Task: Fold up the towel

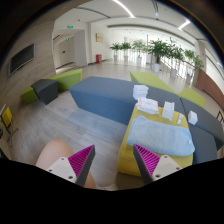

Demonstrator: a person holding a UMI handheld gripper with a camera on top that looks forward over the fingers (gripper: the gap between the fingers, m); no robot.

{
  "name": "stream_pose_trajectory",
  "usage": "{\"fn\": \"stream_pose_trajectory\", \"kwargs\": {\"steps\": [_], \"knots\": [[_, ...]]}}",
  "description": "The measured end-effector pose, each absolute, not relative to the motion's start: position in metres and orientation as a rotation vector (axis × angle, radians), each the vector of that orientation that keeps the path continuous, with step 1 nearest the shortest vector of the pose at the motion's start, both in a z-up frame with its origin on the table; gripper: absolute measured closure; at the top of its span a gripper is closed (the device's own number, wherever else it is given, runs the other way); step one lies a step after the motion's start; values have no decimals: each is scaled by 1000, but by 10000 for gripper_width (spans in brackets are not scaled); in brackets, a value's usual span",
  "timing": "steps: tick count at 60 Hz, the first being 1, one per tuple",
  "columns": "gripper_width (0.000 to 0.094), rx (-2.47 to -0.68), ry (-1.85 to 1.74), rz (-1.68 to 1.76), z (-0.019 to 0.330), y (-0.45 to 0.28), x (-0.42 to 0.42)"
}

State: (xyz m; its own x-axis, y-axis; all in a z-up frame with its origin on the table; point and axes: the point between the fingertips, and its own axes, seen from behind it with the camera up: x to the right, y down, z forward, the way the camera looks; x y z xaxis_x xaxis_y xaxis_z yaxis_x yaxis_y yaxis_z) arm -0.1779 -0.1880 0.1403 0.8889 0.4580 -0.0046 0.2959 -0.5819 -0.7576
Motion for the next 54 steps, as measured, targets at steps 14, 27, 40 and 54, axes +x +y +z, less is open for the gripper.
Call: {"fn": "stream_pose_trajectory", "kwargs": {"steps": [14,27,40,54], "knots": [[137,-2241,-541,194,100,-132,-181],[143,-2261,-545,51,36,-45,-172],[233,-2328,-459,-25,-13,-7,-149],[474,-2313,-511,-22,-21,-3,-146]]}}
